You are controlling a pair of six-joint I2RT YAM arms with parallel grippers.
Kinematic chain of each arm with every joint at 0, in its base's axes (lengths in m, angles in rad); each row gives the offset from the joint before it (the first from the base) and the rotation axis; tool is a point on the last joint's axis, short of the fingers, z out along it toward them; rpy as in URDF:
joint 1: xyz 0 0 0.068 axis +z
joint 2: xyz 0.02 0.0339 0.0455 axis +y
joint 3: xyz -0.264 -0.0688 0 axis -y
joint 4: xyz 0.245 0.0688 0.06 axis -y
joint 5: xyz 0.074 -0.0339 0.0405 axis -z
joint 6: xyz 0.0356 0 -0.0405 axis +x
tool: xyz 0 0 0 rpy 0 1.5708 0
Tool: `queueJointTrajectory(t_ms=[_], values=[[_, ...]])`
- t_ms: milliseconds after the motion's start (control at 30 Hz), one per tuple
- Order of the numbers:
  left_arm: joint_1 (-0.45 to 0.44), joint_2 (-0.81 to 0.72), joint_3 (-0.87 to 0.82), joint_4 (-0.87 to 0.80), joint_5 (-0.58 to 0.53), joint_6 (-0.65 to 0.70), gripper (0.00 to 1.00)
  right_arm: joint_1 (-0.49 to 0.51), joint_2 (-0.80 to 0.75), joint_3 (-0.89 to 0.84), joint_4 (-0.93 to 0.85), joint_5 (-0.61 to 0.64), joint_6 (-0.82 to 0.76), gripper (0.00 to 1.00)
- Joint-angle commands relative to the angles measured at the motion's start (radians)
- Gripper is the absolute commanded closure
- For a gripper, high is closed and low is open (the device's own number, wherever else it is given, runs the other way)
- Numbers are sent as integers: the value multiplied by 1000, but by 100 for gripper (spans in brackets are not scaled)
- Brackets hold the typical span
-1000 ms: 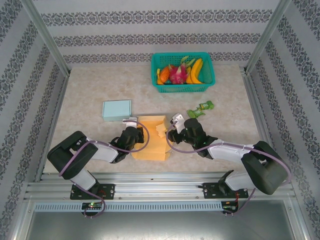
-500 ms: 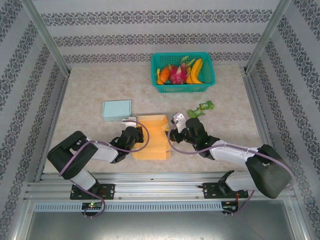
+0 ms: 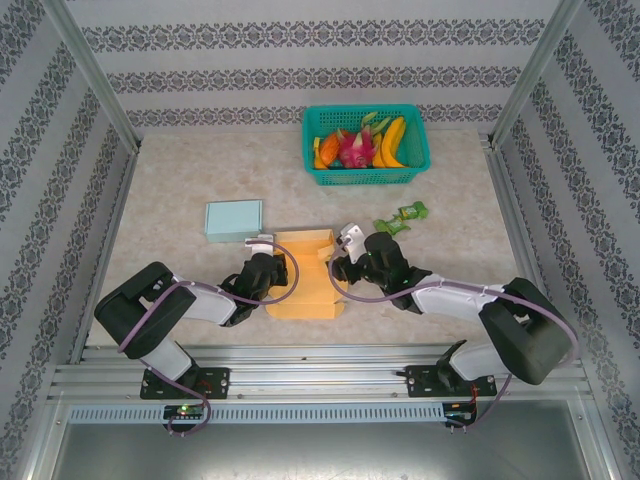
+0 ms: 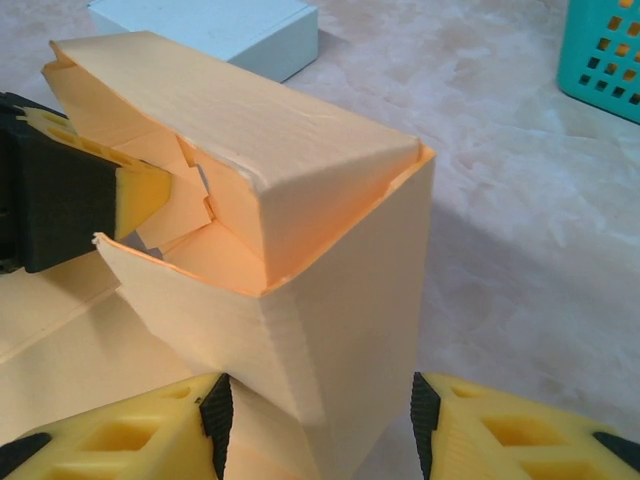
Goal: Fold the paper box
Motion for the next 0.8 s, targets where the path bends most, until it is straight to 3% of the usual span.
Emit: queueJointTrajectory(t_ms=[0, 267, 500, 767], values=[[0, 19, 20, 25, -7, 0, 100, 27, 11, 35, 49, 29, -4, 50], [-83, 79, 77, 19, -107, 56, 100, 69, 74, 49, 122, 238, 26, 53], [-148, 89, 113, -39, -252, 89, 100, 85, 132, 32, 228, 334, 21, 63], [-181, 104, 145, -74, -291, 76, 100, 96, 243, 24, 361, 489, 6, 72]])
